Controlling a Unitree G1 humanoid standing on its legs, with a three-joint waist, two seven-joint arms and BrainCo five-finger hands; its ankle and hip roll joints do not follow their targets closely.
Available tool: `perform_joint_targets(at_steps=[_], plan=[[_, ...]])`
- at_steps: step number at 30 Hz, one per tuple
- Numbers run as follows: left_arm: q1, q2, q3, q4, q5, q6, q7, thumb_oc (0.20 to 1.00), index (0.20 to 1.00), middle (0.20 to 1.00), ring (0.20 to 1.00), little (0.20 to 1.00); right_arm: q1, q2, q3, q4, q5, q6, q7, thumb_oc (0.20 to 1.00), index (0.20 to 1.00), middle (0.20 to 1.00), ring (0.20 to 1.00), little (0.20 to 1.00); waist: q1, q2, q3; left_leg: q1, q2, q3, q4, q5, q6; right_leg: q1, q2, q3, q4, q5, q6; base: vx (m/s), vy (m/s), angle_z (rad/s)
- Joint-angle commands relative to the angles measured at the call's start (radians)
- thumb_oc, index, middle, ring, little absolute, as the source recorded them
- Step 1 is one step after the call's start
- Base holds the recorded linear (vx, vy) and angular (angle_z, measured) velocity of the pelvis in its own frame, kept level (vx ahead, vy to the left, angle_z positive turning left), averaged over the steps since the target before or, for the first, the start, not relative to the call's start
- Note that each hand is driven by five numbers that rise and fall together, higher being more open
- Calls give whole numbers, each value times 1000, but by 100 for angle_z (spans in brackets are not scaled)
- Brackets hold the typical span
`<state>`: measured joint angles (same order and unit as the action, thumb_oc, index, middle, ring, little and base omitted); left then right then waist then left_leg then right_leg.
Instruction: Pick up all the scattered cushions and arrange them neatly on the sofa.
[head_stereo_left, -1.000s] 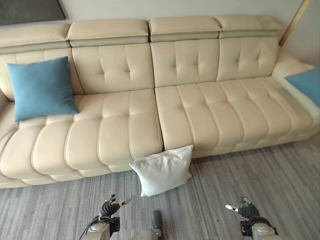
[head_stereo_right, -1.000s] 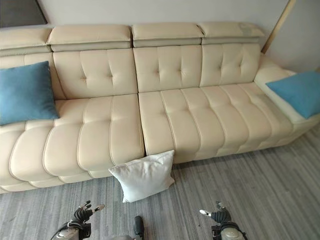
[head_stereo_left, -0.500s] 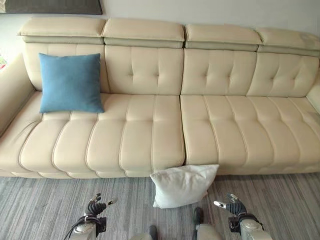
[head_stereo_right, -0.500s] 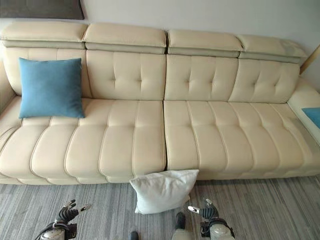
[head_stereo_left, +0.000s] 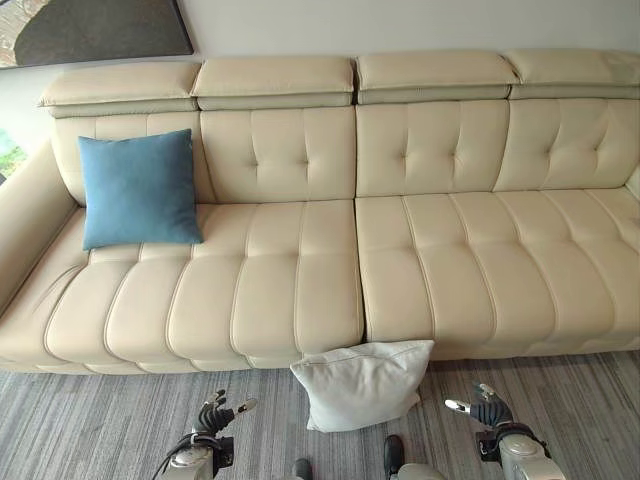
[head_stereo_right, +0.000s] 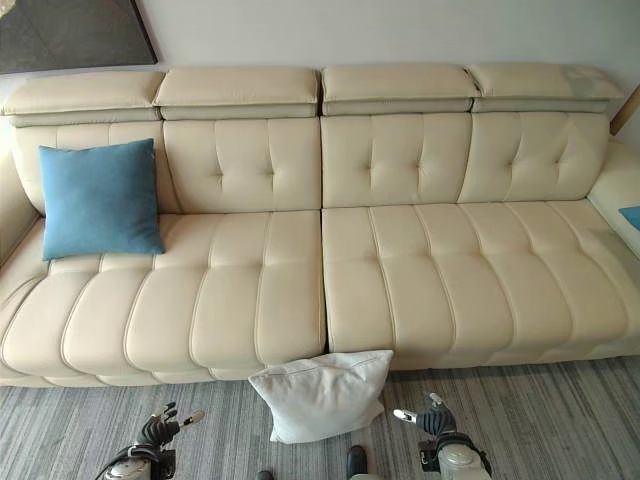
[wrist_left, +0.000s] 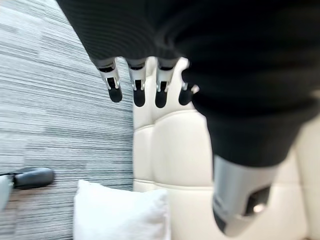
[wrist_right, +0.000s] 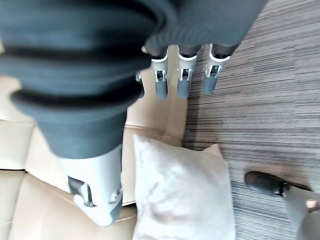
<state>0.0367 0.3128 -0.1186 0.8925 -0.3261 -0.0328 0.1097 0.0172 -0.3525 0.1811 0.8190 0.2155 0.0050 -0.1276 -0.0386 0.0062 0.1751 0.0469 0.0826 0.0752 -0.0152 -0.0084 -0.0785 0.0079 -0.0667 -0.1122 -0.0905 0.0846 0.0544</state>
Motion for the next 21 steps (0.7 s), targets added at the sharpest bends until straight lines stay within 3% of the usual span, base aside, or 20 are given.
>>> perform_joint_targets(at_steps=[1,3,5,12,13,17,18,21], plan=[[-103,17,-39,50,-3,-24,20,1000,1000,1000,1000,1000,-66,-47,4,27,-6,-24,-29,1000,1000,1000,1000,1000,0,-26,61,-129,33,-57,81,18,-20,17,-28,-18,102,-188,4,0,14,34],[-103,16,-35,83,-6,-28,21,1000,1000,1000,1000,1000,-70,-44,9,63,-6,-21,-27,1000,1000,1000,1000,1000,-4,-14,44,-111,47,-41,19,28,-13,-8,-17,-15,105,-193,10,47,62,18],[-145,24,-55,114,11,-41,50,1000,1000,1000,1000,1000,-110,-44,24,130,-13,-19,-55,1000,1000,1000,1000,1000,-4,-10,70,-160,46,-26,14,36,-10,-86,-20,-7,134,-191,7,-103,77,-3],[-336,63,-102,189,-33,-79,146,1000,1000,1000,1000,1000,-321,-24,84,282,69,-26,-117,1000,1000,1000,1000,1000,18,-25,158,-387,53,-7,120,25,-7,-366,-33,32,265,-170,9,-150,17,-22],[-414,84,-120,205,-53,-86,167,1000,1000,1000,1000,1000,-402,-33,92,293,111,-38,-140,1000,1000,1000,1000,1000,19,-25,184,-479,46,-12,161,26,-8,-452,-41,31,295,-165,12,-107,-26,1],[-528,112,-149,218,-70,-99,197,1000,1000,1000,1000,1000,-527,-47,116,291,142,-54,-186,1000,1000,1000,1000,1000,10,-22,224,-628,44,-27,229,-5,-17,-605,-48,40,366,-187,19,-62,-9,5],[-614,136,-172,202,-75,-112,220,1000,1000,1000,1000,1000,-623,-63,134,274,156,-77,-222,1000,1000,1000,1000,1000,4,-20,245,-750,45,-40,281,-13,-16,-725,-52,47,415,-185,21,-146,-10,11],[-744,156,-192,130,-100,-141,264,1000,1000,1000,1000,1000,-766,-82,168,191,157,-108,-284,1000,1000,1000,1000,1000,-8,-22,268,-938,45,-63,359,-36,-13,-910,-56,57,485,-185,29,-70,-28,2]])
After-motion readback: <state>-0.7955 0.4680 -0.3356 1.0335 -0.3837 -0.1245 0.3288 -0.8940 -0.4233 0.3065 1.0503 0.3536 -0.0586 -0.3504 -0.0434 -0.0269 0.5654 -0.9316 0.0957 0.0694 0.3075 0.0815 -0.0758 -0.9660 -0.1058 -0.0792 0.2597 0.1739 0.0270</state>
